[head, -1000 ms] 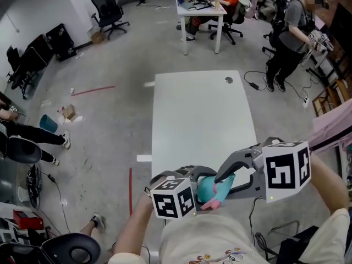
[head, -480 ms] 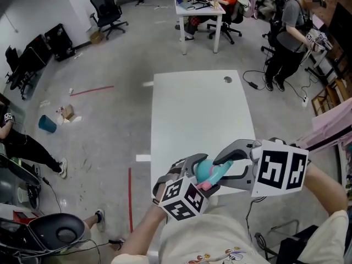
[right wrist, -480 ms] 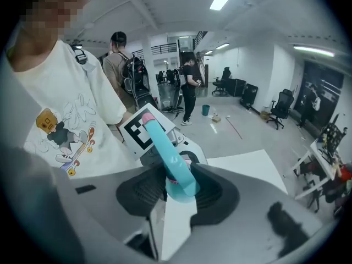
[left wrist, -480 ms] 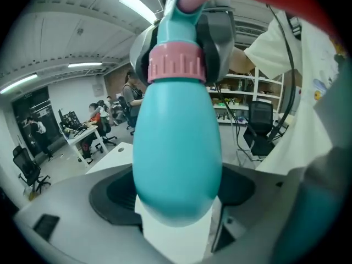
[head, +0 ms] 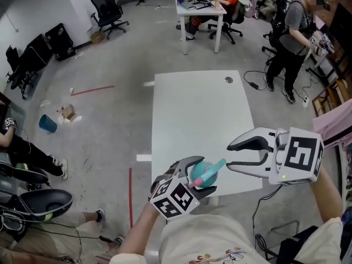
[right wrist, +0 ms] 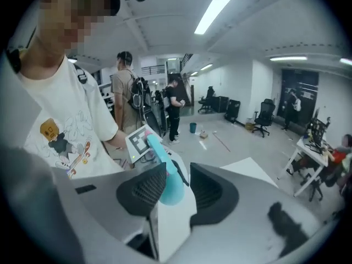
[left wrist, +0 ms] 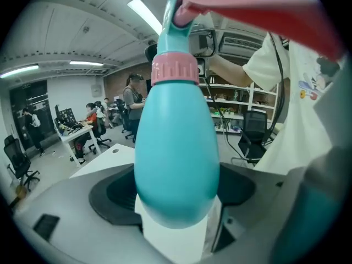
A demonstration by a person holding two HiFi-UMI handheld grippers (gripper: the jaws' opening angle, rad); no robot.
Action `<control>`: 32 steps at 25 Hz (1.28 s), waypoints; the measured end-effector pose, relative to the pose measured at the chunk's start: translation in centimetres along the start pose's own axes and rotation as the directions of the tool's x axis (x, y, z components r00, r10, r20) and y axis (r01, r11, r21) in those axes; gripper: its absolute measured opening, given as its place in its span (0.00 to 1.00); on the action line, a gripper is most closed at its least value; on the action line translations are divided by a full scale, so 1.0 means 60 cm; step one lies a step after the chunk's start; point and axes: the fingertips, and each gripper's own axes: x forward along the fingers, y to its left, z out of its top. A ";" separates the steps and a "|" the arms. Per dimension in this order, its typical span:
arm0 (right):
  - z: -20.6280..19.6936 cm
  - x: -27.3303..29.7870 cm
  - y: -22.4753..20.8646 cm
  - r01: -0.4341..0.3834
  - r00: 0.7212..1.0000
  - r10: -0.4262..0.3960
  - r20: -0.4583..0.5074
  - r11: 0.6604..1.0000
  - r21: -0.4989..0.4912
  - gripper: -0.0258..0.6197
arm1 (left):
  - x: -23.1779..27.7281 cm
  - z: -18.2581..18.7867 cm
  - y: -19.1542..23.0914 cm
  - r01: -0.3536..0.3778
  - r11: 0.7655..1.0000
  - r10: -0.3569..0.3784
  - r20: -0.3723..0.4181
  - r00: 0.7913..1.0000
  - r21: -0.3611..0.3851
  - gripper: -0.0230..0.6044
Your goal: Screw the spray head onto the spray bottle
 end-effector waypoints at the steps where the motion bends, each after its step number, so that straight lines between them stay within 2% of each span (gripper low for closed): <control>1: 0.004 -0.008 -0.010 0.026 0.999 -0.028 0.041 0.999 0.038 0.25 | -0.001 0.000 0.006 -0.024 1.000 0.024 0.003 1.000 -0.016 0.69; 3: 0.011 -0.023 -0.036 0.086 0.981 -0.110 0.157 0.985 0.152 0.25 | -0.005 0.003 0.027 -0.096 0.993 0.097 0.010 0.995 -0.062 0.69; 5: 0.003 -0.031 -0.063 0.153 0.937 -0.228 0.266 0.949 0.275 0.25 | -0.009 0.011 0.051 -0.172 0.976 0.178 0.033 0.984 -0.132 0.69; 7: -0.026 -0.033 -0.091 0.271 0.868 -0.386 0.313 0.896 0.351 0.25 | -0.013 0.022 0.068 -0.230 0.950 0.249 0.071 0.966 -0.210 0.69; 9: -0.068 -0.035 -0.117 0.399 0.770 -0.549 0.325 0.811 0.427 0.25 | -0.008 0.023 0.081 -0.283 0.924 0.315 0.091 0.945 -0.256 0.69; 10: -0.090 -0.035 -0.126 0.432 0.723 -0.610 0.324 0.765 0.477 0.25 | -0.001 0.016 0.086 -0.307 0.915 0.340 0.089 0.936 -0.264 0.69; 11: -0.111 -0.034 -0.130 0.441 0.687 -0.653 0.319 0.724 0.530 0.25 | 0.010 0.004 0.089 -0.323 0.908 0.355 0.081 0.931 -0.267 0.69; 12: -0.129 -0.030 -0.129 0.434 0.664 -0.679 0.312 0.690 0.579 0.25 | 0.025 -0.011 0.089 -0.330 0.905 0.360 0.069 0.930 -0.270 0.69; 13: -0.145 -0.025 -0.125 0.423 0.651 -0.695 0.304 0.665 0.616 0.25 | 0.043 -0.030 0.088 -0.330 0.904 0.357 0.054 0.933 -0.272 0.69; 15: -0.173 -0.011 -0.116 0.421 0.643 -0.714 0.277 0.632 0.650 0.25 | 0.087 -0.075 0.086 -0.326 0.908 0.344 0.020 0.939 -0.264 0.69; 18: -0.217 0.021 -0.112 0.501 0.644 -0.739 0.199 0.603 0.621 0.25 | 0.154 -0.142 0.095 -0.347 0.905 0.353 -0.022 0.935 -0.244 0.69; 21: -0.280 0.065 -0.122 0.600 0.626 -0.771 0.121 0.574 0.557 0.25 | 0.201 -0.186 0.112 -0.389 0.874 0.392 -0.051 0.919 -0.290 0.69; 24: -0.357 0.121 -0.131 0.645 0.608 -0.791 0.070 0.543 0.537 0.20 | 0.230 -0.215 0.128 -0.420 0.836 0.427 -0.062 0.902 -0.353 0.69; 26: -0.405 0.154 -0.135 0.668 0.595 -0.803 0.033 0.517 0.536 0.18 | 0.244 -0.238 0.137 -0.436 0.819 0.442 -0.073 0.894 -0.374 0.69; 29: -0.462 0.189 -0.142 0.692 0.576 -0.817 -0.034 0.465 0.552 0.09 | 0.267 -0.268 0.142 -0.444 0.820 0.445 -0.086 0.891 -0.362 0.69; 30: -0.475 0.201 -0.144 0.700 0.572 -0.819 -0.050 0.456 0.550 0.05 | 0.275 -0.277 0.142 -0.445 0.822 0.444 -0.088 0.891 -0.354 0.69; 32: -0.492 0.224 -0.148 0.711 0.571 -0.818 -0.070 0.450 0.540 0.05 | 0.290 -0.294 0.146 -0.447 0.823 0.445 -0.091 0.891 -0.349 0.69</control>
